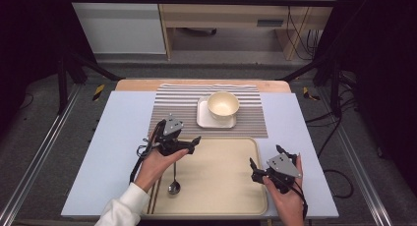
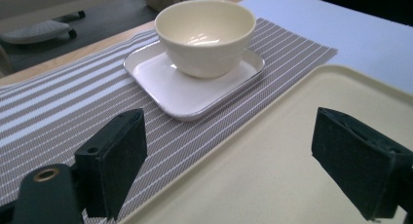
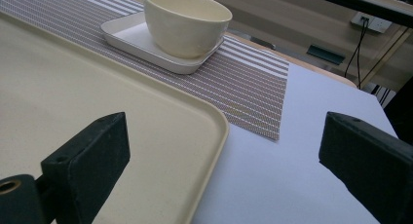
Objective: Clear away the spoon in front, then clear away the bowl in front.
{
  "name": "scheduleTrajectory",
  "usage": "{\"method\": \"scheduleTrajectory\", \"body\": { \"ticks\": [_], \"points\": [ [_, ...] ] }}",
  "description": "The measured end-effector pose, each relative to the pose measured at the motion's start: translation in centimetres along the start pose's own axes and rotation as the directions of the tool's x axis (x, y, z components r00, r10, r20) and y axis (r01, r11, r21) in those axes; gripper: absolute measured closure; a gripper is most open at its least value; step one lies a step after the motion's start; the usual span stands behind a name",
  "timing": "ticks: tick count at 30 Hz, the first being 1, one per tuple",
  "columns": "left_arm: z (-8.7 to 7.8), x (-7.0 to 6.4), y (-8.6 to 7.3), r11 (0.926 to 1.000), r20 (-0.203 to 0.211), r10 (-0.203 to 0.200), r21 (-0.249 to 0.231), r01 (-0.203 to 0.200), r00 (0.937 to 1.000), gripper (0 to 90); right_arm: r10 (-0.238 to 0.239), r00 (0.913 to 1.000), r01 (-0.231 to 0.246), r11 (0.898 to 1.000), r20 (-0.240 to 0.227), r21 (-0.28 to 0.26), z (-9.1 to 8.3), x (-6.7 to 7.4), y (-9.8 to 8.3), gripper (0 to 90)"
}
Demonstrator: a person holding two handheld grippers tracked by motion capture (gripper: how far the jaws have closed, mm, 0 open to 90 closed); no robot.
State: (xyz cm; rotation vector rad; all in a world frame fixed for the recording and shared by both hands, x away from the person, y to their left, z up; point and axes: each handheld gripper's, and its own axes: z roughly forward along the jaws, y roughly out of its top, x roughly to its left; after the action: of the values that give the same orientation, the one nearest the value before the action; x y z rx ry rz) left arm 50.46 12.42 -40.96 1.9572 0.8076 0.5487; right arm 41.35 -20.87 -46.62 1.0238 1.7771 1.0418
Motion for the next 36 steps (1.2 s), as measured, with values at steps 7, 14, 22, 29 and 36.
{"method": "scheduleTrajectory", "body": {
  "ticks": [7,14,22,29,36],
  "points": [
    [0.4,0.2,2.3,0.9999,0.014,-0.002,-0.013,0.002,0.9999,6.8,0.003,1.0,-0.003,1.0,0.0,0.002,0.0,-0.1,0.0,4.6],
    [1.0,0.6,4.2,0.9998,0.002,-0.005,-0.02,0.005,1.0,9.1,0.006,1.0,-0.006,1.0,-0.002,0.001,0.1,-0.1,0.0,4.6],
    [3.8,1.9,6.1,0.9989,-0.026,-0.047,0.004,0.047,0.9985,11.1,0.029,0.9996,-0.029,1.0,0.004,-0.002,-0.1,-0.3,0.1,4.6],
    [5.9,2.9,8.3,0.9982,-0.072,-0.059,0.003,0.06,0.9956,12.8,0.025,0.9996,-0.025,1.0,0.011,-0.007,-0.2,-0.6,0.1,5.1],
    [7.6,3.0,9.2,0.9987,-0.104,-0.05,-0.011,0.049,0.9933,14.6,0.03,0.9995,-0.03,0.999,0.003,-0.012,-0.1,-0.5,0.2,5.1]
  ]
}}
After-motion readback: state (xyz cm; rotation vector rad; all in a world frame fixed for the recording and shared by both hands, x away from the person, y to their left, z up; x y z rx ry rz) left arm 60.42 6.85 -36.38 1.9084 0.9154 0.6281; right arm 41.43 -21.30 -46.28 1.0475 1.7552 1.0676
